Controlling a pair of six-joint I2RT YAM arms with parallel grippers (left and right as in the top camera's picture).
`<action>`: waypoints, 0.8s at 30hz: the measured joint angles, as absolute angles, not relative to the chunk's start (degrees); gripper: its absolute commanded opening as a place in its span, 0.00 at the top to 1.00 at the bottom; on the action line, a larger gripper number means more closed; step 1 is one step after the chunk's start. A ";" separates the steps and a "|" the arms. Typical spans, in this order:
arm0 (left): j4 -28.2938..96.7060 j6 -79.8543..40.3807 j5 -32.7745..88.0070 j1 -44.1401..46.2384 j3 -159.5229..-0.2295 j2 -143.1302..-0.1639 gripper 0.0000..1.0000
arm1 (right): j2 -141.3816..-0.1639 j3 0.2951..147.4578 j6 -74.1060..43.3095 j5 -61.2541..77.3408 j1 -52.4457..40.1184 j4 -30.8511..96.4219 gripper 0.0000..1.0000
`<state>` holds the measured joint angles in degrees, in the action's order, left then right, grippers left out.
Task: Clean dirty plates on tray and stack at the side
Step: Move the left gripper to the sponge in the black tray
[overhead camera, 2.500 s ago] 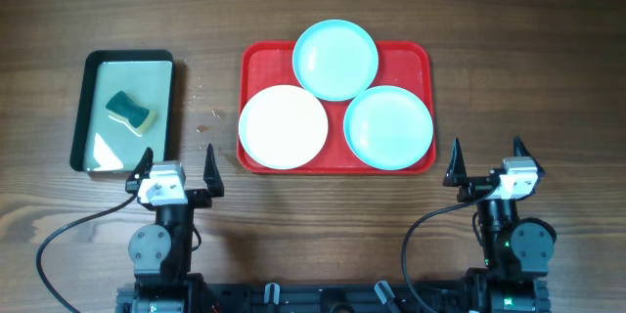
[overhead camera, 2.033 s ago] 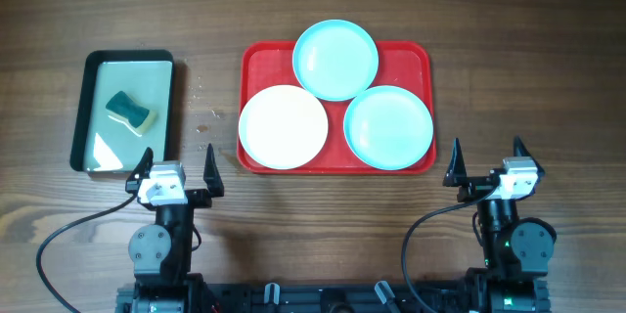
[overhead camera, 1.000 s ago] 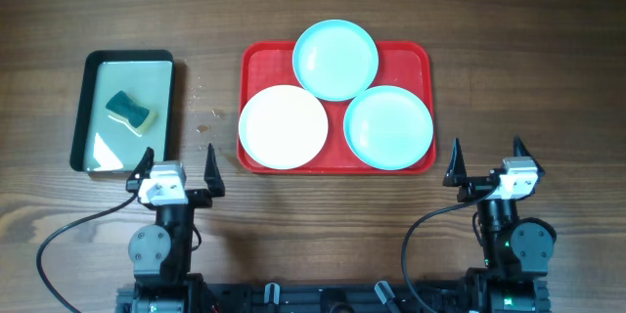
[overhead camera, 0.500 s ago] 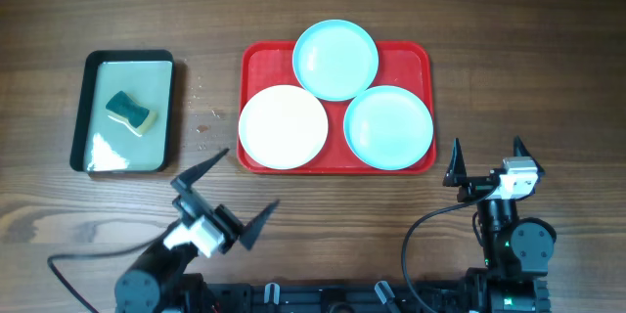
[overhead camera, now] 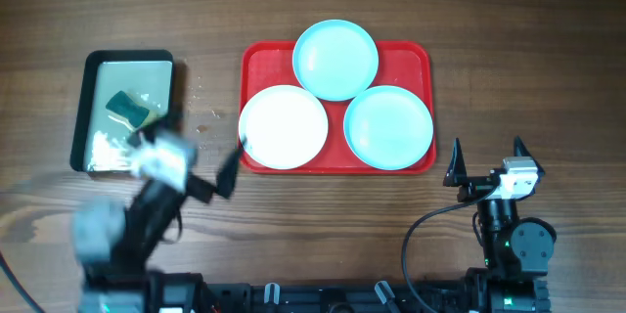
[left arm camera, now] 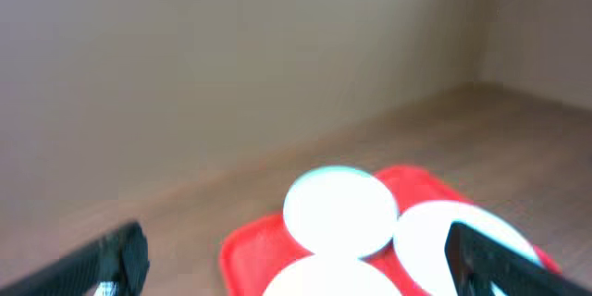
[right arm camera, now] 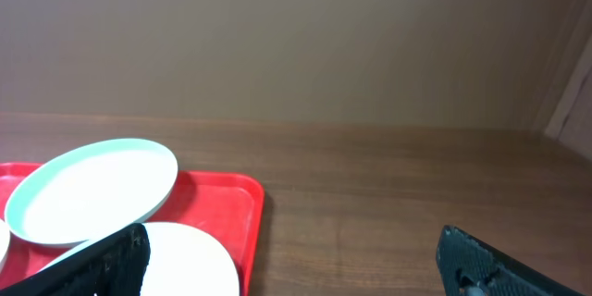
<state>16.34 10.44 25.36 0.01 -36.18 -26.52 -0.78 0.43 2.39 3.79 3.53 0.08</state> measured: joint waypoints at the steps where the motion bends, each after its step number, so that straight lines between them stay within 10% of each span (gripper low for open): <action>1: 19.22 10.48 23.55 0.01 -39.48 -30.28 0.00 | -0.78 0.40 2.39 3.79 3.53 0.05 0.00; 24: 57.47 -15.27 -11.11 -1.61 -81.73 -79.20 0.00 | -0.78 0.40 2.39 3.79 3.53 0.08 0.00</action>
<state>57.47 -15.27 -11.11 -1.61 -81.73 -79.20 -0.78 0.40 2.39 3.79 3.53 0.08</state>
